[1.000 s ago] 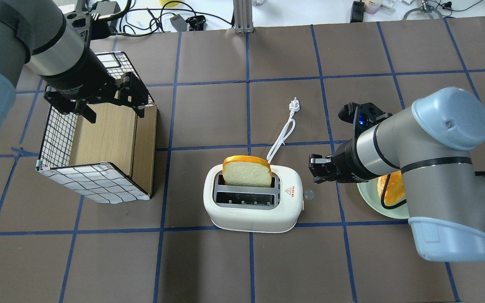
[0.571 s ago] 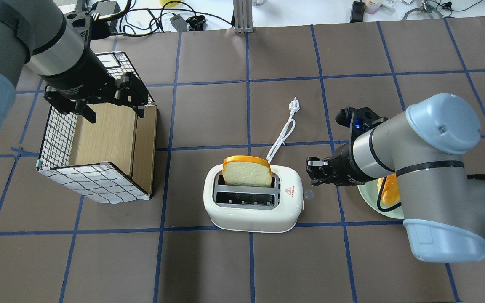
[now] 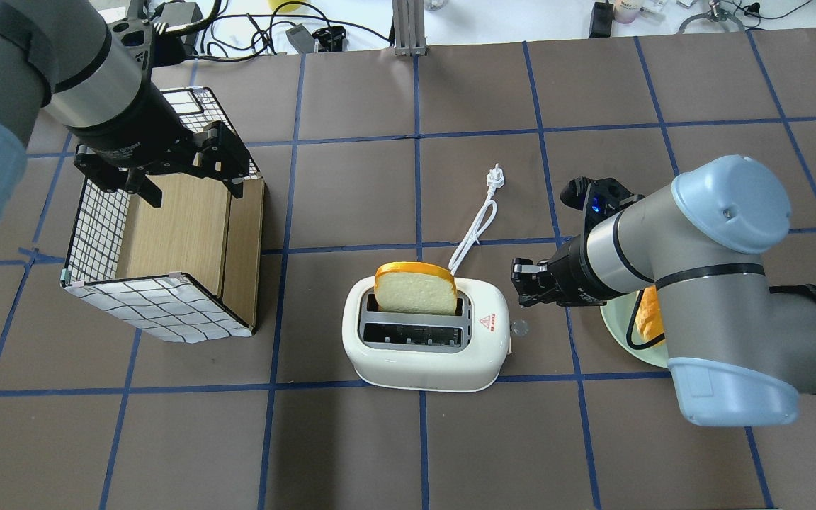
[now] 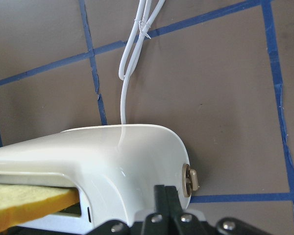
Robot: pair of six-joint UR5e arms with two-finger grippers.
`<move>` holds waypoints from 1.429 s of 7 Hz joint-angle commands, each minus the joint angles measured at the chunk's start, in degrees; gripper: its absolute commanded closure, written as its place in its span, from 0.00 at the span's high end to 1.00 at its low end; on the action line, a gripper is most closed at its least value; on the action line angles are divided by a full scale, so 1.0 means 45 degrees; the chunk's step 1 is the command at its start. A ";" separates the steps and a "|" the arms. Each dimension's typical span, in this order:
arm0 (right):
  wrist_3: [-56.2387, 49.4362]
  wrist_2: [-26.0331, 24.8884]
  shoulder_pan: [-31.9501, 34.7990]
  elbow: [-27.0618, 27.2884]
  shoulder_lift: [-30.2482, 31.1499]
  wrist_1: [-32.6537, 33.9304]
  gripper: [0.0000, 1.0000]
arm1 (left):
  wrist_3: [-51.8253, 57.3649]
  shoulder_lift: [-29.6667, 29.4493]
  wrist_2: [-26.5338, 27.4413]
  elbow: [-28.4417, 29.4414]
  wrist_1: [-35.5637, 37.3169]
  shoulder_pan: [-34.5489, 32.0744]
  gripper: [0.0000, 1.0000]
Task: Press toaster with right arm
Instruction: 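Press the toaster lever down with the right gripper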
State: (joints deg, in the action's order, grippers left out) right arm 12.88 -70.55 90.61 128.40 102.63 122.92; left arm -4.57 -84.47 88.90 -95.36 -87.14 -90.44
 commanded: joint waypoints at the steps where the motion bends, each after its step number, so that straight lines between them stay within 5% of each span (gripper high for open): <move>1: 0.0008 0.0013 0.0019 0.0078 -0.0130 -0.0012 0.00 | 0.0000 0.0001 0.0011 0.0000 0.0009 0.0000 1.00; 10: -0.0089 -0.0044 0.0410 0.0312 -0.0150 -0.0323 0.00 | 0.0000 0.0001 0.0010 0.0000 -0.0010 0.0000 1.00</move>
State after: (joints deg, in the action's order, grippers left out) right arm 12.58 -70.17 92.44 129.38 102.03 122.07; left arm -4.57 -84.46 88.90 -95.36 -87.14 -90.44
